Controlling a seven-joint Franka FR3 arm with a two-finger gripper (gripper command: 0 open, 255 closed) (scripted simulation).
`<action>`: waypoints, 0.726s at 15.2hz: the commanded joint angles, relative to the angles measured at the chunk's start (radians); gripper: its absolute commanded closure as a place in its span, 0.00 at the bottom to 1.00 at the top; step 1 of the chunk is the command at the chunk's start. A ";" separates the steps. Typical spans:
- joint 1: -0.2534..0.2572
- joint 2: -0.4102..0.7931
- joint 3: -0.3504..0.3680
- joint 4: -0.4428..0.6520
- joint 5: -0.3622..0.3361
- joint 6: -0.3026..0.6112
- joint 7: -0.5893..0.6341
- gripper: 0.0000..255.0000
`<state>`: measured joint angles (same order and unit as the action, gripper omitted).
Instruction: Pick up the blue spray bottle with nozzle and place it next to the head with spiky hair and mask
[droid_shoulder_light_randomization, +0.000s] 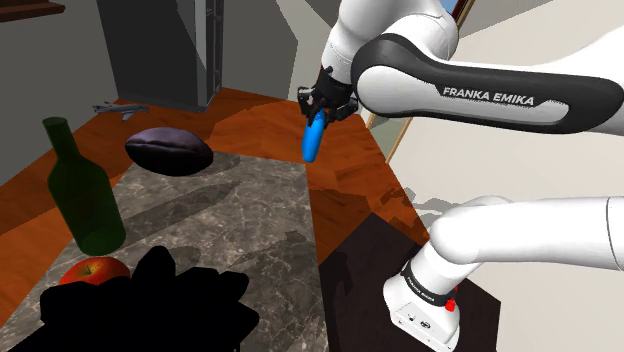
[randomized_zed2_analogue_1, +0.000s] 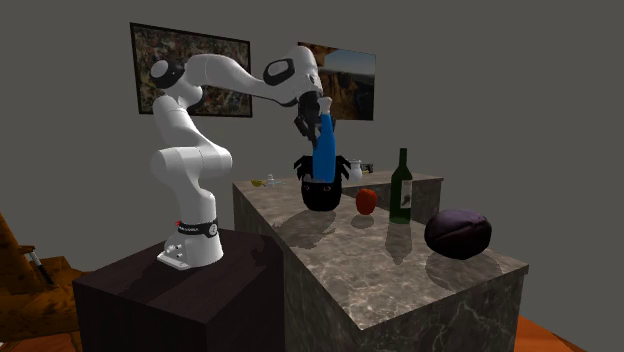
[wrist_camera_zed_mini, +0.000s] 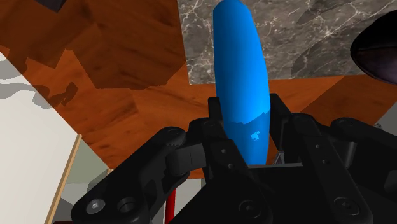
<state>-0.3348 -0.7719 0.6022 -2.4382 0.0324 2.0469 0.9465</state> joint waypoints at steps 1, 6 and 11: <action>-0.002 0.000 -0.009 0.026 -0.003 -0.026 -0.008 1.00; -0.010 0.004 -0.025 0.093 -0.011 -0.086 -0.024 1.00; -0.018 0.014 -0.039 0.164 -0.020 -0.146 -0.039 1.00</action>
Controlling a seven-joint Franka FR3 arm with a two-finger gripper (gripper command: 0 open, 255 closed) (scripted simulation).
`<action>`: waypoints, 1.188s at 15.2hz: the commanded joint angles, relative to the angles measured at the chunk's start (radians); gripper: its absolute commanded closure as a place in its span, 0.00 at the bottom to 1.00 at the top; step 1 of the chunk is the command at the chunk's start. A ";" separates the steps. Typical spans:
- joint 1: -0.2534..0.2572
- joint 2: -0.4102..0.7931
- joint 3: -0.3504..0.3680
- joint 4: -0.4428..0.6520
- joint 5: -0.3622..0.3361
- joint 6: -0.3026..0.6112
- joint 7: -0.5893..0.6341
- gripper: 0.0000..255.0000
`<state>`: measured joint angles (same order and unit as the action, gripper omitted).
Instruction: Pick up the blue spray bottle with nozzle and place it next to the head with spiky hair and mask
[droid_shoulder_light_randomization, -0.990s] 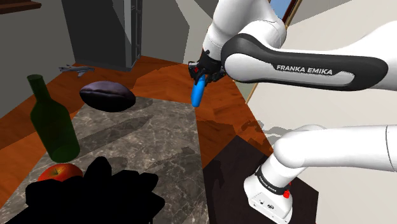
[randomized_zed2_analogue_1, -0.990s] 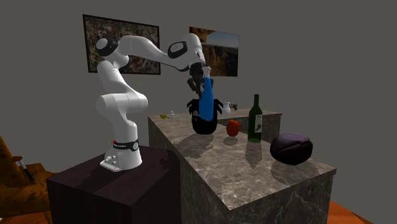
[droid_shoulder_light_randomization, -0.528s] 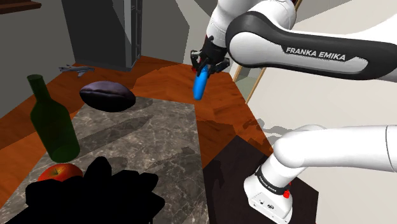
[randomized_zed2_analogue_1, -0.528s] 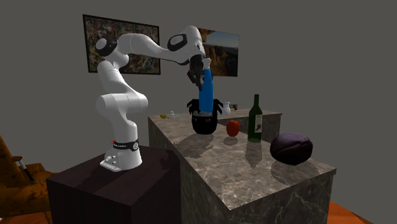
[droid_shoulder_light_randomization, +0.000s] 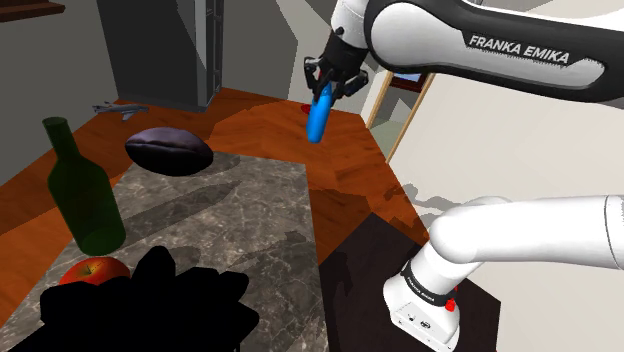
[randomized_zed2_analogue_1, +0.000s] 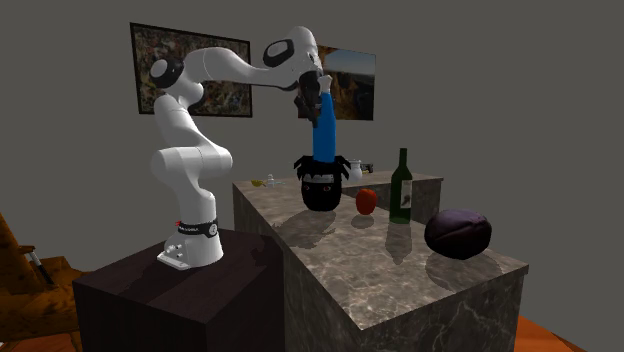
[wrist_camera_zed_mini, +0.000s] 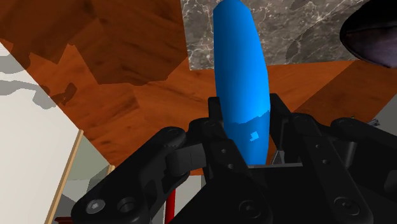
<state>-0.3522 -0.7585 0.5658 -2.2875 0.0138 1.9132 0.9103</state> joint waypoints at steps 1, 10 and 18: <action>-0.003 0.003 -0.005 0.028 -0.003 -0.024 -0.006 1.00; -0.023 0.035 -0.022 0.167 -0.020 -0.129 -0.029 1.00; -0.024 0.064 0.115 0.283 0.009 -0.219 0.101 1.00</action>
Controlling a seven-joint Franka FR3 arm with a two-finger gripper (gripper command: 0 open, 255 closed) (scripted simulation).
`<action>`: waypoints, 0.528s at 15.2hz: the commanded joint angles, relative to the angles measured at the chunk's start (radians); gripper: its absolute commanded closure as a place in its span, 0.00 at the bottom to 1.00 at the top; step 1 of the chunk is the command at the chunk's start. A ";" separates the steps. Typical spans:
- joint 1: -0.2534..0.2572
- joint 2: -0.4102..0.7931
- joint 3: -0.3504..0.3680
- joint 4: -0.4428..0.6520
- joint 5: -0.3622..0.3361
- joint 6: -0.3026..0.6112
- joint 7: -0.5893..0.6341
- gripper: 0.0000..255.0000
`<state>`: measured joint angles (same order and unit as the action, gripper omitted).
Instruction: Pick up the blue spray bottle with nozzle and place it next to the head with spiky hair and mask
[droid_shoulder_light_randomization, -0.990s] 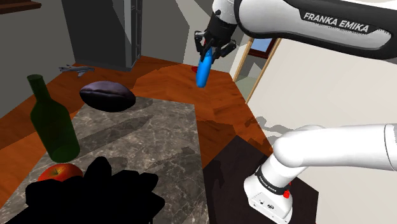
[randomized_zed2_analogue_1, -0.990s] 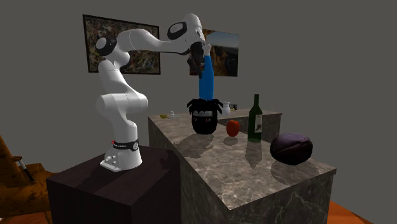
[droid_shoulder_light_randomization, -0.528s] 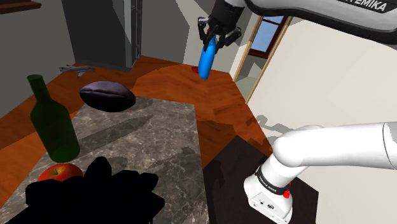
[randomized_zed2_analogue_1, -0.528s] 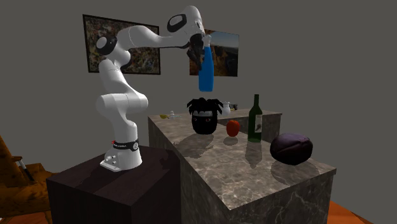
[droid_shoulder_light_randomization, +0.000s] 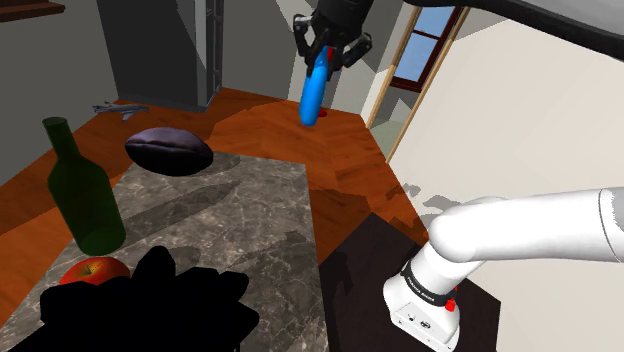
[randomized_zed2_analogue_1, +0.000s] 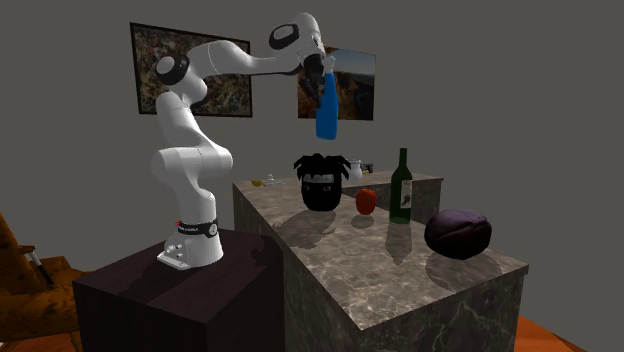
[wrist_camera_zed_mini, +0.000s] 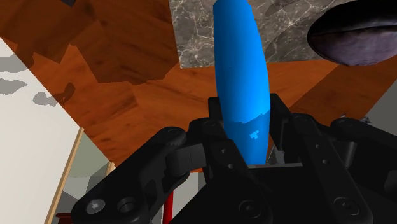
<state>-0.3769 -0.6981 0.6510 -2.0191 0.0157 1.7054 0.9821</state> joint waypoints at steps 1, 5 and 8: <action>-0.002 0.011 0.055 0.034 0.011 -0.023 0.052 1.00; -0.026 0.048 0.166 0.123 0.022 -0.073 0.145 1.00; -0.059 0.086 0.262 0.203 0.023 -0.111 0.218 1.00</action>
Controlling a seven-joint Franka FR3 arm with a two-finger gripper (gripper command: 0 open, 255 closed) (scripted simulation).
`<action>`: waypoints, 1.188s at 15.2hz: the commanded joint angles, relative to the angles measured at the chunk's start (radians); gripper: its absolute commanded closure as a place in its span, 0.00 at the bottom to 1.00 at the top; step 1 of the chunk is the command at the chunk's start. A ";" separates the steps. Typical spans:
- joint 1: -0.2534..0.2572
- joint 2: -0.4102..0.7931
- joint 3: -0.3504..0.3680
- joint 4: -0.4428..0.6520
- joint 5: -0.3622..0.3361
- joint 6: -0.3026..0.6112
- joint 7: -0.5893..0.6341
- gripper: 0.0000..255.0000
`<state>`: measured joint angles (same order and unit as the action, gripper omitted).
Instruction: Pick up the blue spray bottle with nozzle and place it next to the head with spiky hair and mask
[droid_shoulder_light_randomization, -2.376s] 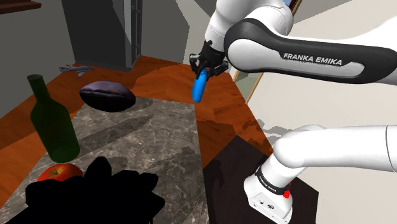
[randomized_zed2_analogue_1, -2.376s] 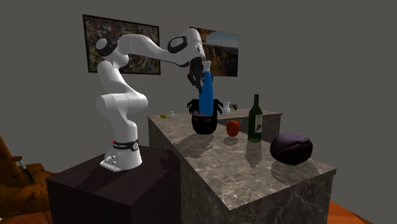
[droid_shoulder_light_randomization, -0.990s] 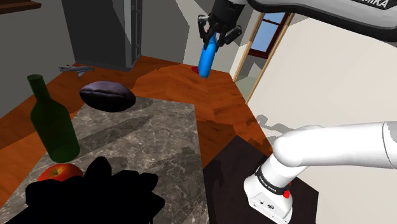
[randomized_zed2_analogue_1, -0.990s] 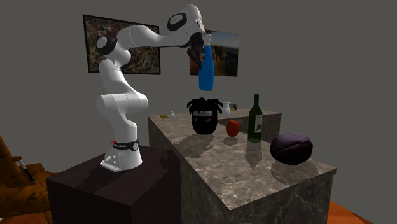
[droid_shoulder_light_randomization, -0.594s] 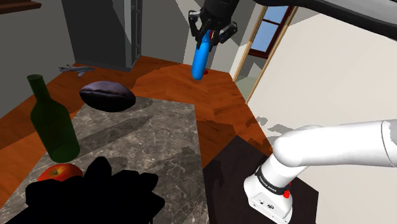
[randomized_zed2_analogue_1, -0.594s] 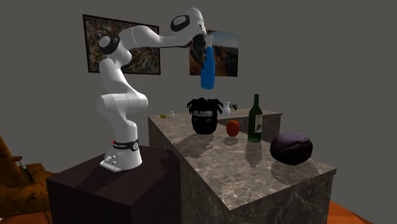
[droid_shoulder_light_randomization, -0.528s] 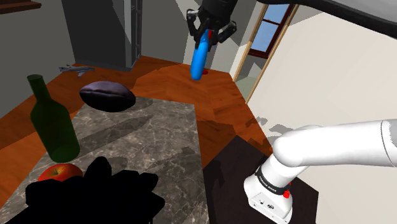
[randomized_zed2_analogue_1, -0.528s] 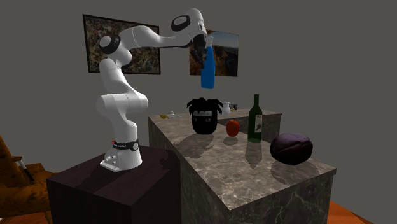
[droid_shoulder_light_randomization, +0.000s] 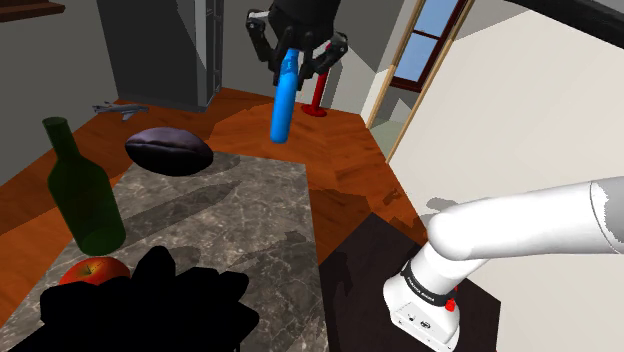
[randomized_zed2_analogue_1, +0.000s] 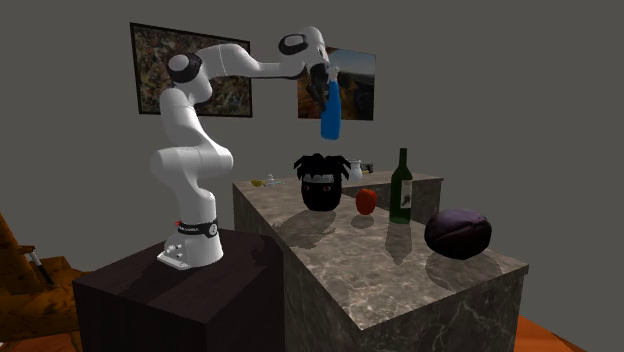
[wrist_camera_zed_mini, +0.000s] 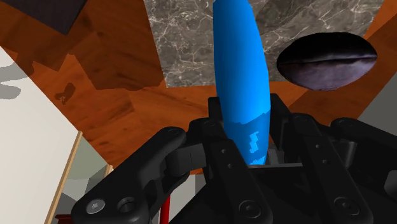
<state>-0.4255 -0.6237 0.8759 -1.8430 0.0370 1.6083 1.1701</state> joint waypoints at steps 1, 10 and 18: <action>-0.026 0.026 0.073 0.057 0.001 -0.027 0.055 1.00; -0.124 0.077 0.282 0.153 0.003 -0.047 0.183 1.00; -0.083 0.046 0.274 0.023 0.027 0.052 0.201 1.00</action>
<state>-0.5163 -0.5722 1.1524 -1.8033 0.0602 1.6488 1.3683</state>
